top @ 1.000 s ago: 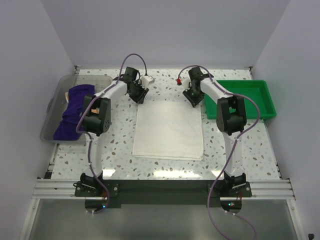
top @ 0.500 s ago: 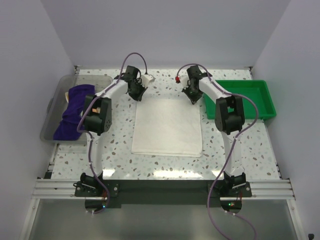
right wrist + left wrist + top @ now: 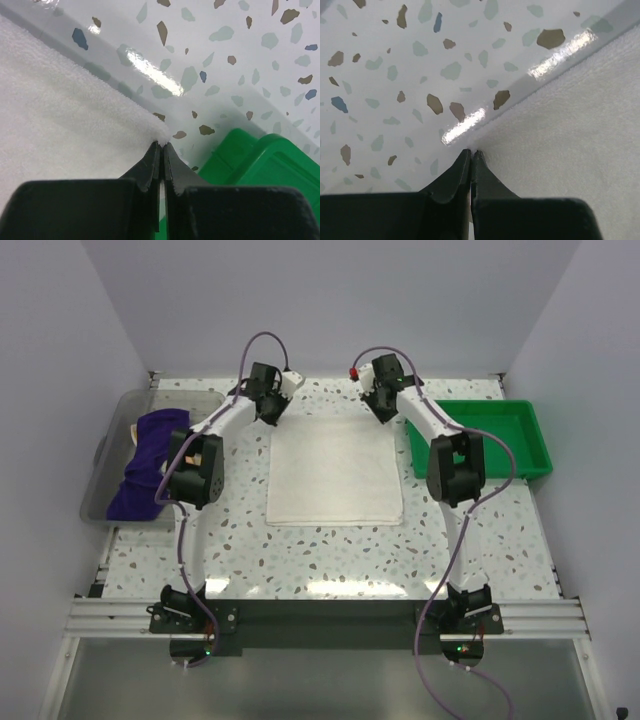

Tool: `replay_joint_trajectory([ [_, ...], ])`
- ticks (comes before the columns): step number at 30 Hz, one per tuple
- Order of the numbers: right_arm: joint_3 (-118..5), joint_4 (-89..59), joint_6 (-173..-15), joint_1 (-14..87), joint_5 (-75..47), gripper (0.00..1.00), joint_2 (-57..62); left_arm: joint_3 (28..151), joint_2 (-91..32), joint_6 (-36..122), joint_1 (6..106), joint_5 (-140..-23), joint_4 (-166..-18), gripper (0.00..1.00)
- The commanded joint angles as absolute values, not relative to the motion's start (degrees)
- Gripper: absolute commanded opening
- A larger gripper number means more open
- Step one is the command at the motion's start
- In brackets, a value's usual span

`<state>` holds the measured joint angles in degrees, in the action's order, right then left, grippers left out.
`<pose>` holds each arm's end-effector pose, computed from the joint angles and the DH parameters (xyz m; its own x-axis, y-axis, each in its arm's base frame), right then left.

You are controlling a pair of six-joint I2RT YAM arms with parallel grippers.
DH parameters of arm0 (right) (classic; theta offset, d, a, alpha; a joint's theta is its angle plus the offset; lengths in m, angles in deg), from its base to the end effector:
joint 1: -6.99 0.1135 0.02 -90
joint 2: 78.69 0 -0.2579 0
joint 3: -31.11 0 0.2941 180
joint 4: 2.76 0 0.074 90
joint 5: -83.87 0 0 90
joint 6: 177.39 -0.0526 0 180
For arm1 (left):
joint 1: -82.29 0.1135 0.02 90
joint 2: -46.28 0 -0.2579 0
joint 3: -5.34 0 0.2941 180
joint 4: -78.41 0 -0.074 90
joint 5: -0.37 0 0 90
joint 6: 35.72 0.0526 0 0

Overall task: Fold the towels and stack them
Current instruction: Fold the towel

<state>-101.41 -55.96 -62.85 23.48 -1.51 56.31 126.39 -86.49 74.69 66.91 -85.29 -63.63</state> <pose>0.5453 0.1570 0.1787 -0.6210 -0.6156 -0.4853 -0.5467 0.7838 -0.2947 0.5436 -0.1537 0.1467 -0.5803 0.5203 -0.6266 0.5485 0.8184 0.1716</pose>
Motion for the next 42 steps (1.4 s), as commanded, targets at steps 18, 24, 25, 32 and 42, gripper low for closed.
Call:
replay_joint_trajectory([
  [18,-87.65,-52.41,-92.17,26.32,9.16,0.57,37.17,104.50,-61.49,34.72,68.84,-92.36,-74.53,0.71],
  [24,-67.09,-54.61,-104.76,29.40,5.92,0.52,24.35,87.53,-48.56,27.67,65.60,-88.22,-70.40,0.65],
  [25,-61.67,-53.04,-106.01,29.75,4.08,0.50,22.84,85.60,-47.51,27.13,64.72,-87.35,-70.31,0.63],
  [32,-48.26,-44.42,-112.70,31.42,-2.88,0.45,19.57,75.74,-45.55,22.47,57.24,-85.14,-74.61,0.55],
  [42,-50.01,-38.70,-109.80,29.49,-0.86,0.40,29.94,77.23,-54.52,20.18,56.62,-88.83,-78.92,0.51],
])
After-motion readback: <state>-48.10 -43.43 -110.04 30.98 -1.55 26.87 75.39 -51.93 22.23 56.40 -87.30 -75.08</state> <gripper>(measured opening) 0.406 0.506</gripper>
